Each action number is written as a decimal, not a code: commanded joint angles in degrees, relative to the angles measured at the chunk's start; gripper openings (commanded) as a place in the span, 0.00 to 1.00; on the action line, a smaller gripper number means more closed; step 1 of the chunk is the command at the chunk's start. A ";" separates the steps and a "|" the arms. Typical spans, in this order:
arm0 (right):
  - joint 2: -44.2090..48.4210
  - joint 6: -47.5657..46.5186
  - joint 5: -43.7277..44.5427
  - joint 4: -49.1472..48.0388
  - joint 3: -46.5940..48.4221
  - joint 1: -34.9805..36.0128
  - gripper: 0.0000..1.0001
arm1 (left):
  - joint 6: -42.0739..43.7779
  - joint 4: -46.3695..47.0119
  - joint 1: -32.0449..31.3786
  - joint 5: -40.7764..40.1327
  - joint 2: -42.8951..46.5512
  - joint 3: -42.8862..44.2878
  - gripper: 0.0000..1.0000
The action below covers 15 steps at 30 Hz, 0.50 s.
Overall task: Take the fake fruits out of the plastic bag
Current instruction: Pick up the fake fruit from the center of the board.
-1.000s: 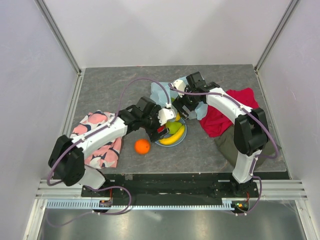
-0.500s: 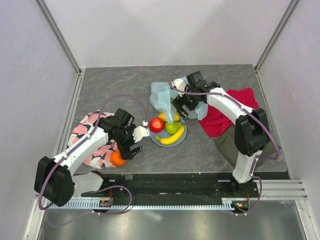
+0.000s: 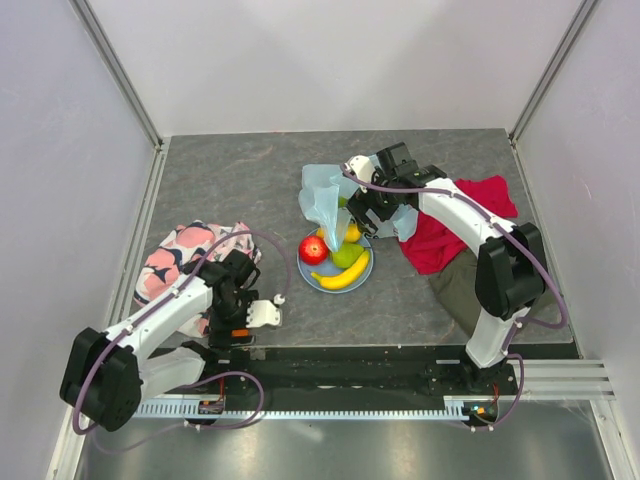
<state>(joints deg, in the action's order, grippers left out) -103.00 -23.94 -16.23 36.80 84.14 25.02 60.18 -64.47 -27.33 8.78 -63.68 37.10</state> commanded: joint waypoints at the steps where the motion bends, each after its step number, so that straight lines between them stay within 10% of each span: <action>1: 2.19 0.92 -1.26 -2.08 -0.03 0.21 0.98 | 6.00 -2.68 0.00 -4.29 1.37 -2.56 0.83; 5: 2.28 0.92 -1.26 -2.17 0.32 0.21 0.98 | 4.51 -3.73 0.00 -2.28 0.75 2.07 0.50; 15: 3.51 0.83 -0.21 -2.87 -1.69 0.12 0.98 | -9.89 -0.94 -2.10 17.67 -12.50 31.97 0.40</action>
<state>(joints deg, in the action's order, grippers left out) -102.32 -23.73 -16.47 35.97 83.33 25.02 59.59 -69.80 -27.57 16.03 -69.58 60.34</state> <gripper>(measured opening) 0.982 0.712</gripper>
